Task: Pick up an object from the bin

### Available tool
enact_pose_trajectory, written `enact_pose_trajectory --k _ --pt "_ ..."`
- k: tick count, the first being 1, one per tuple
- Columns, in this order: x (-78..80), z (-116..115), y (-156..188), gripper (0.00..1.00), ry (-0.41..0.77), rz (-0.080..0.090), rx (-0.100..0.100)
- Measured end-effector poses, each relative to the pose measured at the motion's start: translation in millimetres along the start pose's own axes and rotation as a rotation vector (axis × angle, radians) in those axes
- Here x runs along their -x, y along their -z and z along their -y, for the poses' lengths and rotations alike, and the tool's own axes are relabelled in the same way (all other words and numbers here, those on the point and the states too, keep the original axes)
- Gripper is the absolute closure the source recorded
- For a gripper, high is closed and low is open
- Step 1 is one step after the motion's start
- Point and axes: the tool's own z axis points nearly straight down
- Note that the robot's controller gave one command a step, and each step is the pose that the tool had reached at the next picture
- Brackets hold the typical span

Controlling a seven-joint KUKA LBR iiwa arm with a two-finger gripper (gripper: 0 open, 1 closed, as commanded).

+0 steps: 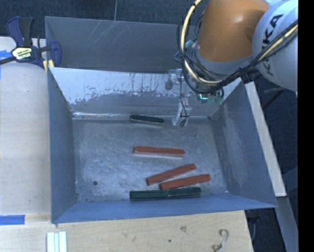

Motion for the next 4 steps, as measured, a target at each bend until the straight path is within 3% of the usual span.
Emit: enact_pose_trajectory --k 1,2,3,4 --pt "-24.3 3 -176 0.00 0.292 -0.002 0.001" --pt "-36.7 -10 -144 0.00 0.228 -0.001 0.001" --pt "-49.6 -13 -141 0.00 0.191 -0.004 0.000" --pt "-48.4 -3 -174 0.00 0.086 -0.004 0.000"
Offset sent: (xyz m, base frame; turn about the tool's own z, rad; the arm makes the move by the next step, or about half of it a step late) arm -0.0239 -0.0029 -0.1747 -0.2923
